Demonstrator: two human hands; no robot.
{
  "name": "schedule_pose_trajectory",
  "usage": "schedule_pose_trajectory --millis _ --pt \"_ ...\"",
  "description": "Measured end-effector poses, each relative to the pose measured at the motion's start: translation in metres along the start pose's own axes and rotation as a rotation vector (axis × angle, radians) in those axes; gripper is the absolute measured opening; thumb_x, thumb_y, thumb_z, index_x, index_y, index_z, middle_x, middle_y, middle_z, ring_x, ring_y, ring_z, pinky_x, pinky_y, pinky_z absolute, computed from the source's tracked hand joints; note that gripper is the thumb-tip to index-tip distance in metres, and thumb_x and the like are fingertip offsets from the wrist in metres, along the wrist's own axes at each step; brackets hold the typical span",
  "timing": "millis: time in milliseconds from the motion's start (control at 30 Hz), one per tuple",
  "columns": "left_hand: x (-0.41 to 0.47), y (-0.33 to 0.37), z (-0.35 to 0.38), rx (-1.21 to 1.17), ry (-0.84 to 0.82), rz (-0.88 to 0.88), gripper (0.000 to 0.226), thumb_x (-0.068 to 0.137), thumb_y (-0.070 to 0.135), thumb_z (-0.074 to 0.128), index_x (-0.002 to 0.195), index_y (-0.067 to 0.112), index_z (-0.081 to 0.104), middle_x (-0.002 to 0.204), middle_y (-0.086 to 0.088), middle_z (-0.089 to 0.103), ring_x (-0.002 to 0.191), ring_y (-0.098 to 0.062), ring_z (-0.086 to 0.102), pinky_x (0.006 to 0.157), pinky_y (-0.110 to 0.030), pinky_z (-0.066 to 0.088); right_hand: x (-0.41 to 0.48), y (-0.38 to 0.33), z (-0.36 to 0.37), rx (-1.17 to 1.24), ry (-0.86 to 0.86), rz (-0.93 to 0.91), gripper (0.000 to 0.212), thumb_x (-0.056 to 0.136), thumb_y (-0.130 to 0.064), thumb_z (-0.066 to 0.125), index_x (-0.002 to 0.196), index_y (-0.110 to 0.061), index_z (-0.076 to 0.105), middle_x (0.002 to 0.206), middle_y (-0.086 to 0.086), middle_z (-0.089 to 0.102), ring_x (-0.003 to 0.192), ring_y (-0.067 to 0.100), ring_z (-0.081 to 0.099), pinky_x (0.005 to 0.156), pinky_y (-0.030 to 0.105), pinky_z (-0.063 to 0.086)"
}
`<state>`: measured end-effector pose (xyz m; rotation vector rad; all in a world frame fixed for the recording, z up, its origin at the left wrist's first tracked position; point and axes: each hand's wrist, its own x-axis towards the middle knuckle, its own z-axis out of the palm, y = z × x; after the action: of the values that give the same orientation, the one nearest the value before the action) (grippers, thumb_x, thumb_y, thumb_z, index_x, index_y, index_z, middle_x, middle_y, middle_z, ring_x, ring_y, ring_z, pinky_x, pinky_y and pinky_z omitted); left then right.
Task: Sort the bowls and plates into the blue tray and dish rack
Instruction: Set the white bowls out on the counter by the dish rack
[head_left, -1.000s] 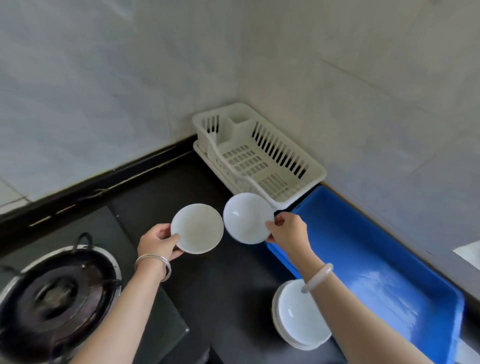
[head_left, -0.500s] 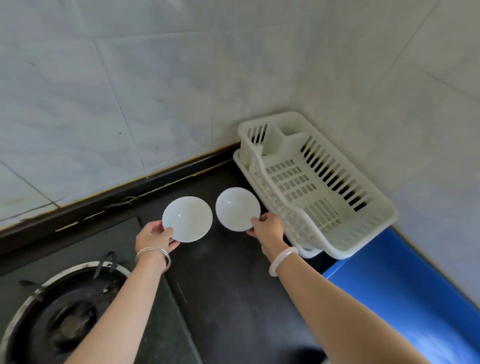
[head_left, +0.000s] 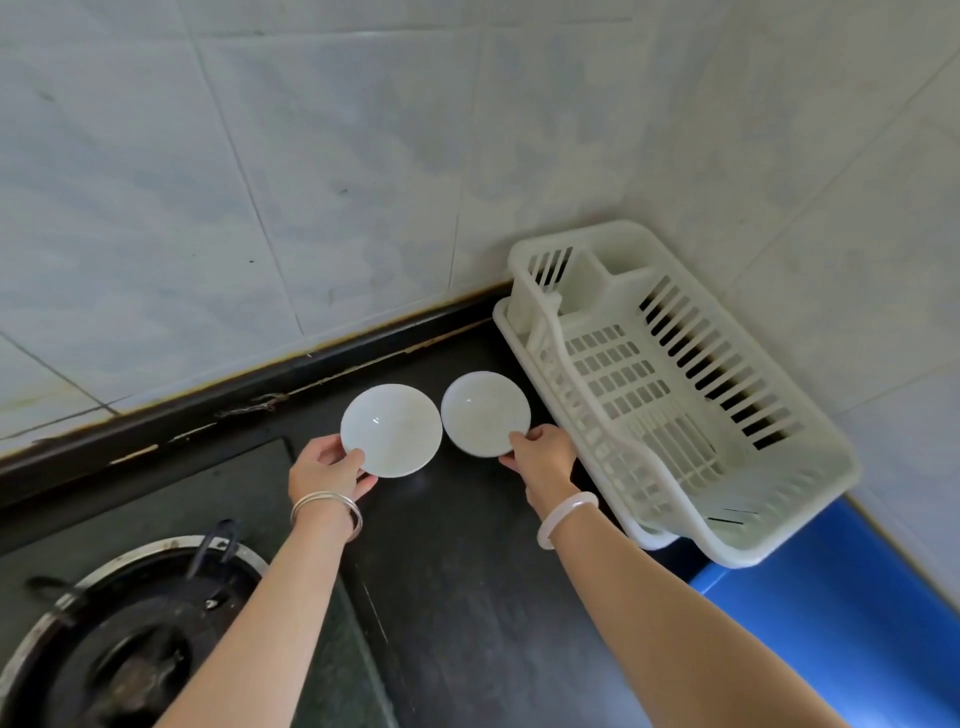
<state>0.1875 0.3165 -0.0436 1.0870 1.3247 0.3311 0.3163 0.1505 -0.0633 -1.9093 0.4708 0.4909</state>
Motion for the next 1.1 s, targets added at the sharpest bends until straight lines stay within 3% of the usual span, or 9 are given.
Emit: schedule_pose_trajectory --millis 133,233,333,433,567,800,900,967,1100 --pt "0.002 -0.003 0.002 -0.033 0.011 -0.018 0.032 0.081 -0.003 0.061 0.108 0.013 0.059 0.119 -0.012 0.062 0.105 -0.032 0.062 0.076 -0.043 0.056 0.003 -0.003 0.002 -0.005 -0.027 0.012 0.012 0.087 -0.007 0.062 0.082 -0.011 0.052 0.094 0.006 0.059 0.074 0.015 0.062 0.068 0.034 0.061" --pt "0.0 -0.005 0.001 -0.103 -0.013 -0.04 0.034 0.083 -0.001 0.06 0.113 0.013 0.058 0.121 -0.01 0.061 0.107 -0.029 0.061 0.08 -0.042 0.054 -0.001 -0.007 -0.003 -0.006 -0.111 0.047 0.01 0.089 -0.013 0.061 0.095 -0.012 0.054 0.102 0.01 0.06 0.077 0.017 0.063 0.067 0.031 0.06" --pt "-0.004 -0.009 -0.003 -0.21 -0.079 -0.102 0.036 0.086 0.004 0.058 0.12 0.016 0.055 0.121 -0.007 0.059 0.107 -0.029 0.06 0.084 -0.041 0.052 -0.008 -0.006 -0.011 0.074 -0.222 0.09 0.03 0.092 -0.02 0.059 0.121 -0.016 0.051 0.112 0.011 0.061 0.085 0.022 0.068 0.07 0.031 0.059" --pt "-0.012 -0.018 -0.005 -0.304 -0.166 -0.181 0.04 0.089 0.01 0.056 0.127 0.019 0.051 0.119 -0.006 0.055 0.104 -0.029 0.061 0.084 -0.037 0.053 -0.013 0.0 -0.017 0.234 -0.292 0.106 0.041 0.094 -0.016 0.056 0.134 -0.017 0.047 0.124 0.013 0.058 0.091 0.024 0.069 0.072 0.029 0.058" --pt "-0.016 -0.023 0.0 -0.391 -0.147 -0.172 0.038 0.089 0.011 0.056 0.126 0.018 0.054 0.122 -0.005 0.056 0.103 -0.026 0.06 0.077 -0.032 0.054 -0.013 0.002 -0.013 0.366 -0.281 0.1 0.042 0.094 -0.01 0.055 0.135 -0.013 0.05 0.131 0.013 0.056 0.093 0.023 0.068 0.07 0.026 0.059" --pt "-0.003 -0.014 0.01 -0.424 -0.089 -0.168 0.038 0.087 0.009 0.057 0.124 0.016 0.056 0.12 -0.005 0.056 0.094 -0.022 0.06 0.08 -0.036 0.054 -0.005 -0.016 0.006 0.395 -0.283 0.073 0.041 0.094 -0.007 0.054 0.134 -0.01 0.05 0.131 0.016 0.055 0.097 0.027 0.067 0.072 0.026 0.059" --pt "0.006 -0.008 0.015 -0.445 -0.075 -0.164 0.039 0.087 0.009 0.057 0.125 0.016 0.055 0.119 -0.004 0.056 0.086 -0.018 0.06 0.085 -0.04 0.054 0.002 -0.026 0.018 0.397 -0.291 0.058 0.039 0.094 -0.007 0.054 0.133 -0.007 0.051 0.13 0.017 0.056 0.09 0.024 0.067 0.077 0.029 0.058" --pt "0.011 -0.005 0.018 -0.461 -0.06 -0.169 0.039 0.087 0.009 0.058 0.125 0.016 0.055 0.119 -0.004 0.055 0.09 -0.02 0.058 0.088 -0.043 0.053 0.006 -0.032 0.025 0.4 -0.297 0.053 0.039 0.094 -0.007 0.053 0.133 -0.006 0.051 0.13 0.016 0.055 0.087 0.021 0.067 0.078 0.029 0.057" --pt "0.019 0.001 0.023 -0.495 -0.062 -0.172 0.037 0.087 0.008 0.058 0.123 0.017 0.055 0.116 -0.003 0.055 0.085 -0.019 0.058 0.089 -0.045 0.053 0.014 -0.042 0.037 0.409 -0.303 0.046 0.038 0.095 -0.006 0.053 0.133 -0.004 0.05 0.129 0.017 0.056 0.096 0.026 0.065 0.077 0.028 0.057"
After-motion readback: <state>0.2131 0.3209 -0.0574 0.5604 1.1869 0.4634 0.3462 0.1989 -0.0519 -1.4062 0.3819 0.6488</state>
